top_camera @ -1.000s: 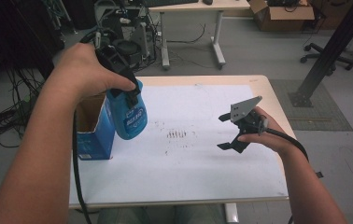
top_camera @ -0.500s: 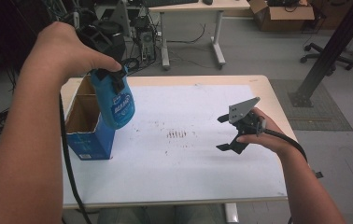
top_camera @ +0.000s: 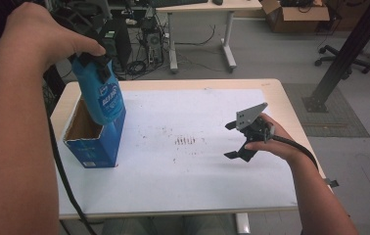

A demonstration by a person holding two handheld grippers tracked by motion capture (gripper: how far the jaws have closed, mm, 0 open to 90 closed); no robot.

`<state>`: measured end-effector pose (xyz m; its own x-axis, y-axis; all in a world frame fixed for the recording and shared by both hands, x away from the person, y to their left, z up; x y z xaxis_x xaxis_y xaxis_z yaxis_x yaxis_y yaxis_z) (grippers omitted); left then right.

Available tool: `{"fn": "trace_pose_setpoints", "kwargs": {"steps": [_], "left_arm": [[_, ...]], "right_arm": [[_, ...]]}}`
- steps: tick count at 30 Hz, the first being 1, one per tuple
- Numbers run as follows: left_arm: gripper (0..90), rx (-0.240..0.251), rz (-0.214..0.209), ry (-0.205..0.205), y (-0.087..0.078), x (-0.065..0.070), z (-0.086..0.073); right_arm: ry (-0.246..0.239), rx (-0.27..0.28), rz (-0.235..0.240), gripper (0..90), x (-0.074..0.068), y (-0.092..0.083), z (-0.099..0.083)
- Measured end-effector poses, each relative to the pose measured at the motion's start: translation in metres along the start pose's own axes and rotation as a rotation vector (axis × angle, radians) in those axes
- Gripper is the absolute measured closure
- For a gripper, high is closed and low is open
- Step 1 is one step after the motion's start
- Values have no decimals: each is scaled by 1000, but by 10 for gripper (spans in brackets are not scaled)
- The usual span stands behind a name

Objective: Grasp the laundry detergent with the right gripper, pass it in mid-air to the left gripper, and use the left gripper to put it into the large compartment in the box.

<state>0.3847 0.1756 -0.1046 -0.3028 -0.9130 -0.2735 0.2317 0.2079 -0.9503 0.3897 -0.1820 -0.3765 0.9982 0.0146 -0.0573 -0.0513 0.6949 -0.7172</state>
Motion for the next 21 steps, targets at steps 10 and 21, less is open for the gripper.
{"fn": "trace_pose_setpoints", "kwargs": {"steps": [10,21], "left_arm": [[380,-23,40,-128,9,-34,-4],[380,-20,28,-221,16,-60,-9]], "right_arm": [[6,-18,8,19,1,3,-4],[6,-23,11,19,3,3,-2]]}}
Point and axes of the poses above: each handheld gripper's, and its own axes: y roughly forward along the jaws, z roughly out of its top, x roughly to its right, the point moved 5 cm from there along y, roughly forward along the jaws, and after that the axes turned 12 degrees about z, right-handed, at the moved point
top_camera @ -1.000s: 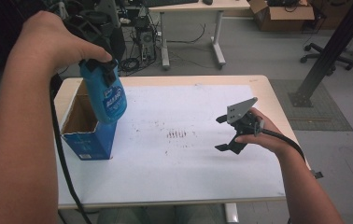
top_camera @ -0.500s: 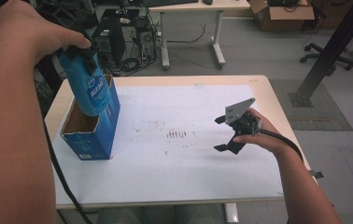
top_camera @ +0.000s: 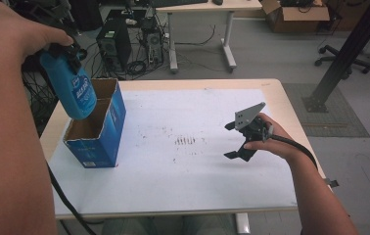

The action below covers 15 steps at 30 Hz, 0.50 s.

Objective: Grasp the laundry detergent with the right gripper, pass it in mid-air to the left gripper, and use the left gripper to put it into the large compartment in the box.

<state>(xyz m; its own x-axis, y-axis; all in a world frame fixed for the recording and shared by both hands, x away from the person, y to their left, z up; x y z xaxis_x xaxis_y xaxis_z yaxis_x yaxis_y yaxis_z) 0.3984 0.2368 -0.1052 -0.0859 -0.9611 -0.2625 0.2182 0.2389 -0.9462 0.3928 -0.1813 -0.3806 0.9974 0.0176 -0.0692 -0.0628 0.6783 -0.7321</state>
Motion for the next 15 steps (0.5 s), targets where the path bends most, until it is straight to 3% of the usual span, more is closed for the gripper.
{"fn": "trace_pose_setpoints", "kwargs": {"steps": [9,15], "left_arm": [[380,-16,12,-55,19,-12,1],[380,-28,-2,-78,36,-18,-2]], "right_arm": [[-6,-3,7,19,0,3,4],[-8,-7,9,19,0,4,3]]}}
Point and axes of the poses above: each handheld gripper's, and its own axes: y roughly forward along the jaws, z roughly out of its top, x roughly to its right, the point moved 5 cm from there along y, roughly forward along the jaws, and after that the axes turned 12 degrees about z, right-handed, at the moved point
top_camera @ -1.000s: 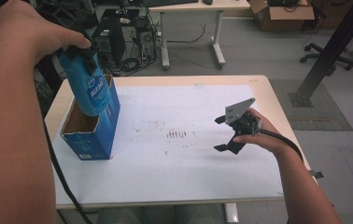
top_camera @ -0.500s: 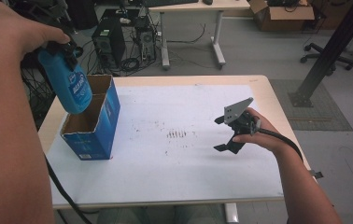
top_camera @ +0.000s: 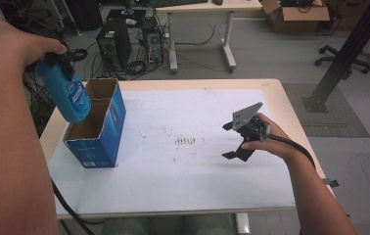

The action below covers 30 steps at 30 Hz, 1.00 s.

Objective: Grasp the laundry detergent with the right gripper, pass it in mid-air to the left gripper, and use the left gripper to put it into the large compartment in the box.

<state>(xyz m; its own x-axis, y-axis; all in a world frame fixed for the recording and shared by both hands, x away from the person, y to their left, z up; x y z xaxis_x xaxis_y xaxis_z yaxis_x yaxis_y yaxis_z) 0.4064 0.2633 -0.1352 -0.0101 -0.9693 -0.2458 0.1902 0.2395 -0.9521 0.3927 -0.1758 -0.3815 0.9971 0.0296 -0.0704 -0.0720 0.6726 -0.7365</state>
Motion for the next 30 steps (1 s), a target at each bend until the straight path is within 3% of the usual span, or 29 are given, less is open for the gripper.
{"fn": "trace_pose_setpoints", "kwargs": {"steps": [16,30], "left_arm": [[380,-25,1,-9,36,-1,-3],[380,-32,9,-3,60,9,-1]], "right_arm": [[0,1,4,19,-2,4,-1],[0,3,9,19,-3,7,-2]]}}
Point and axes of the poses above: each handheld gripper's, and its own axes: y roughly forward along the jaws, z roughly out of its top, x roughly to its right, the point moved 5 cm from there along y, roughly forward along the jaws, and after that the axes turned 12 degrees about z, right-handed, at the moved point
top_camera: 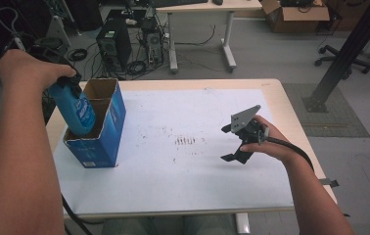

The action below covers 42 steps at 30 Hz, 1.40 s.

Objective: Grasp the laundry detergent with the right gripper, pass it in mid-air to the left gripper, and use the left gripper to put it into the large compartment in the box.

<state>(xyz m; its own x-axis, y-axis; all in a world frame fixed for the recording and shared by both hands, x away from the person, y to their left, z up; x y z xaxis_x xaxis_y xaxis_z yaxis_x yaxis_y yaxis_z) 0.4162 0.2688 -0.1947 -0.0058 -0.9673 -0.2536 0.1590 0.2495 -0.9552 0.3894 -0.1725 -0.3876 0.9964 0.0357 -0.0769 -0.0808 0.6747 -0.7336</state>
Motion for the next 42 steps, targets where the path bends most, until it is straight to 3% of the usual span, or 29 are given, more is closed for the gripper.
{"fn": "trace_pose_setpoints", "kwargs": {"steps": [18,42], "left_arm": [[380,-9,19,2,28,9,0],[379,-40,4,24,81,27,-4]], "right_arm": [[-1,-1,-7,19,-1,-2,-1],[5,-7,-3,19,-3,0,-5]]}}
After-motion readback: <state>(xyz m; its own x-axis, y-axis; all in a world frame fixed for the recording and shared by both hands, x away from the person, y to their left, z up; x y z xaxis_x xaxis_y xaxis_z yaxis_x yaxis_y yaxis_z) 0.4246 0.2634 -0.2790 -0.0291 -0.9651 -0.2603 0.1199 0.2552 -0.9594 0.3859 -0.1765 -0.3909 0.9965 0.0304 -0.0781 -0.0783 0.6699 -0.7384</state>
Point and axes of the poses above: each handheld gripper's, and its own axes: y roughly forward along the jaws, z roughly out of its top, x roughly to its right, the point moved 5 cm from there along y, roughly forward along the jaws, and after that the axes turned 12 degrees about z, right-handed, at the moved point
